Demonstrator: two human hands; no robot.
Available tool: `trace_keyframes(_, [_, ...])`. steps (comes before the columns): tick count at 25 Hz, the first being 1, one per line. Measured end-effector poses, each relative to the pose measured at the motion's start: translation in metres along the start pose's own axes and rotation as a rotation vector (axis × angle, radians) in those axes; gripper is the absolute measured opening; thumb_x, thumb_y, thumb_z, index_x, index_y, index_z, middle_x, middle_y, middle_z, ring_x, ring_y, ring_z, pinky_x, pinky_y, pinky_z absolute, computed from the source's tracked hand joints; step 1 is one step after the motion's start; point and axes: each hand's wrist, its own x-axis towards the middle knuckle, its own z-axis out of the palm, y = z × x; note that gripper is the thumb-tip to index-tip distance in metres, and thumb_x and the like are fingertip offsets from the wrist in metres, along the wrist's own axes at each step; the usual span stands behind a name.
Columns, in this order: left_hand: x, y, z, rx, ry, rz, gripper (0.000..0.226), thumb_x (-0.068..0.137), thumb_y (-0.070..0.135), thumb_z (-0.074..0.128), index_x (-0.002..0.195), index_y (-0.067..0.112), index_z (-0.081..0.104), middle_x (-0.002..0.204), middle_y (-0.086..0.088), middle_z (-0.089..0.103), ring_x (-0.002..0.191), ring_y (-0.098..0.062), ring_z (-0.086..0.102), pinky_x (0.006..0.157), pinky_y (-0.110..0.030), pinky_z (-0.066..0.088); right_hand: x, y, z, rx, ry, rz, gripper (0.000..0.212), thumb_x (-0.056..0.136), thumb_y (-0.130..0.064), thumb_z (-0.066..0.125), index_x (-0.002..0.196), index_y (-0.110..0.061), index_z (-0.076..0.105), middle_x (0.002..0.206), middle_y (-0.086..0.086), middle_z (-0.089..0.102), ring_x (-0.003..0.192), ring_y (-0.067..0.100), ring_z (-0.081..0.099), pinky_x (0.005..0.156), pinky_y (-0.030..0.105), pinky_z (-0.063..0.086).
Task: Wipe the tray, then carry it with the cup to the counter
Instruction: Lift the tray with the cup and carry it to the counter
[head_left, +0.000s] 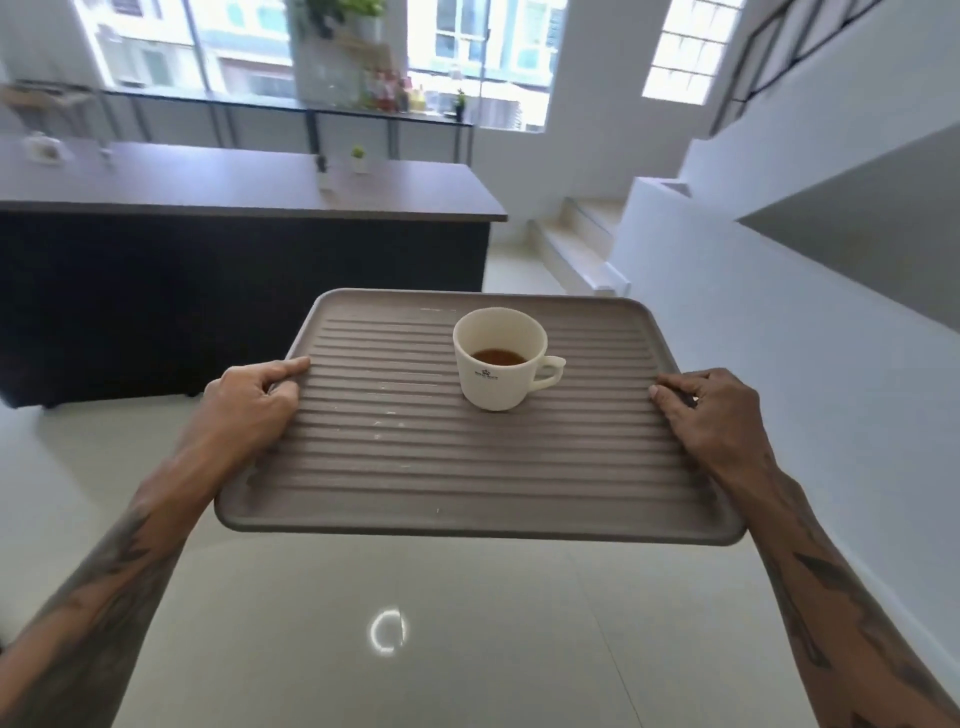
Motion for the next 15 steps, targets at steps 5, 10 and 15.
trace_keyframes(5, [0.109,-0.032,-0.013,0.026,0.111,-0.074,0.041,0.09,0.012,0.049,0.121,0.026,0.071,0.065,0.006,0.063,0.036,-0.007,0.048,0.039,-0.011,0.037,0.119,-0.044,0.111,0.093,-0.073,-0.09,0.032,0.089,-0.024,0.069,0.116,-0.008,0.072,0.113,0.017,0.066,0.104,0.029,0.063,0.099,0.032,0.046])
trace_keyframes(10, [0.251,-0.043,-0.035,0.091,0.131,-0.079,0.043,0.088,0.011,0.049,0.12,0.028,0.072,0.063,0.002,0.068,0.043,-0.018,0.049,0.04,-0.013,0.038,0.233,-0.102,0.211,0.19,-0.086,-0.079,0.032,0.089,-0.022,0.07,0.116,-0.006,0.071,0.112,0.017,0.066,0.101,0.027,0.064,0.093,0.022,0.04])
trace_keyframes(15, [0.385,-0.044,-0.02,0.1,0.138,-0.091,0.043,0.087,0.012,0.049,0.118,0.031,0.072,0.05,0.007,0.065,0.042,-0.015,0.049,0.043,-0.015,0.041,0.348,-0.126,0.288,0.191,-0.115,-0.068,0.033,0.089,-0.021,0.069,0.118,-0.005,0.07,0.115,0.017,0.065,0.103,0.027,0.062,0.091,0.019,0.037])
